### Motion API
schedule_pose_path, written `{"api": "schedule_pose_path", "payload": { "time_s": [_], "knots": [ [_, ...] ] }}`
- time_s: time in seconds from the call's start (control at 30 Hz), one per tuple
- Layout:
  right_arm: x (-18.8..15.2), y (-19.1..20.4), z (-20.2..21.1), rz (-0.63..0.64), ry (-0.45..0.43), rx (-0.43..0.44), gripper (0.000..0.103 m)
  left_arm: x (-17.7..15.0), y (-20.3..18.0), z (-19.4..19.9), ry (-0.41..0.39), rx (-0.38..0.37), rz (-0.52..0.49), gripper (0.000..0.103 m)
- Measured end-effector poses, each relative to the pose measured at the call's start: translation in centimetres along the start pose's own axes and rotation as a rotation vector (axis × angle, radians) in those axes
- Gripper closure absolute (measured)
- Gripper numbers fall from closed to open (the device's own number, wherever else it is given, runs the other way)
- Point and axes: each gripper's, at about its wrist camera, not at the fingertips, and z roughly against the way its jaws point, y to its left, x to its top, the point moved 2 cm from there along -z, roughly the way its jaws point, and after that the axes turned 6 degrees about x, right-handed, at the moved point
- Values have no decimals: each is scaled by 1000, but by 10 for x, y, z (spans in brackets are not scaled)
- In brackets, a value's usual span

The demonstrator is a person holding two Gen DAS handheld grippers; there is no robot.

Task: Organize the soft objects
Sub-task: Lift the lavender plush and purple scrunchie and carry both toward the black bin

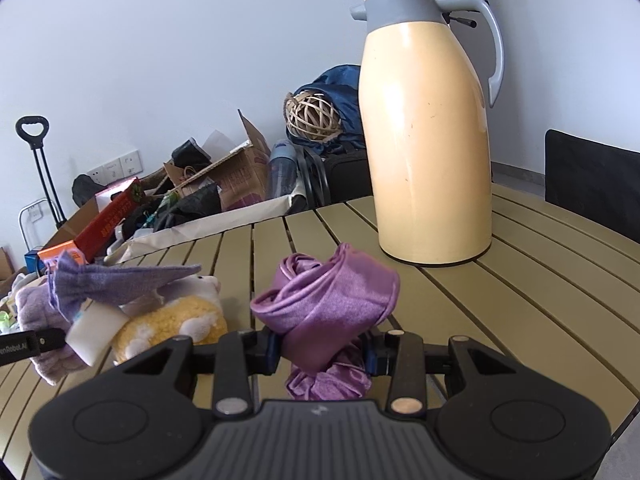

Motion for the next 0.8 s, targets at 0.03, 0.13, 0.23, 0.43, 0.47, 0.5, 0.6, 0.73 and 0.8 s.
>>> {"api": "schedule_pose_path", "payload": {
  "time_s": [0.03,0.13,0.23,0.43,0.47,0.5,0.6,0.73,0.8],
  "knots": [
    [0,1,1,2,-3,4,66,0,2,3,-5,3,2,81],
    [0,5,7,6,-11,18,66,1,10,12,-20,20,13,81],
    [-1,8,13,8,-20,31,66,1,19,22,-36,41,25,81],
    [-3,16,25,19,-34,57,66,-7,36,43,-41,52,48,81],
    [-4,18,28,22,-36,61,66,-9,37,47,-42,51,49,81],
    [-4,20,30,26,-39,66,66,-11,39,51,-45,49,51,81],
    [-7,25,40,40,-47,81,66,-17,44,66,-61,30,67,81],
    [-13,32,55,57,-57,103,66,-27,47,88,-83,3,74,81],
    [-19,33,64,59,-58,117,66,-33,48,101,-98,-12,71,81]
  ]
}}
